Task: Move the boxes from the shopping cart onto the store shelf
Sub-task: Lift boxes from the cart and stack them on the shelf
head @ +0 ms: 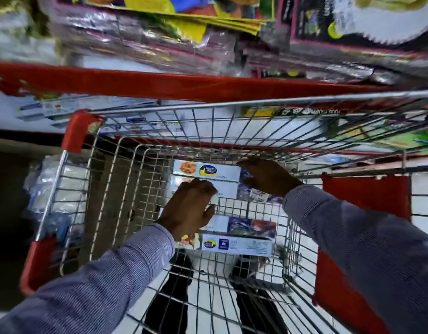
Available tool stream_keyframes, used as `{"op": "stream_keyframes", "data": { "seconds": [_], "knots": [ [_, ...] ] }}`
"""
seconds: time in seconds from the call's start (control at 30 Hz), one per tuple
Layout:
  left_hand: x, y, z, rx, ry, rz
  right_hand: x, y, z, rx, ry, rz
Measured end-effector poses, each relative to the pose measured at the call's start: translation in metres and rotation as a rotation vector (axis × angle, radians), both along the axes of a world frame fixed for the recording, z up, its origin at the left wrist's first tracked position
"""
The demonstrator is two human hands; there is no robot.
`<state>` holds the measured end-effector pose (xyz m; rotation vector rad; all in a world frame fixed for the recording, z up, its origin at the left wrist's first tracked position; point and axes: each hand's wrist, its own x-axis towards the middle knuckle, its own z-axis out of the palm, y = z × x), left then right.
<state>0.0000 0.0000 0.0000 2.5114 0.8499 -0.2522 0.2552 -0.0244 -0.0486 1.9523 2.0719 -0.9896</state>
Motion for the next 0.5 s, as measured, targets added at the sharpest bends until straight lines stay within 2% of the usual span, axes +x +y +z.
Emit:
{"op": "stream_keyframes", "data": {
  "seconds": [0.17, 0.33, 0.5],
  "knots": [
    [0.014, 0.008, -0.016, 0.040, 0.043, -0.052, -0.002, 0.010, 0.009, 0.023, -0.041, 0.166],
    [0.016, 0.005, -0.037, 0.122, 0.125, -0.133, -0.008, 0.017, 0.017, 0.001, -0.141, 0.045],
    [0.018, 0.002, -0.051, 0.232, 0.159, -0.109, 0.000, 0.010, 0.024, 0.152, -0.235, 0.141]
  ]
}}
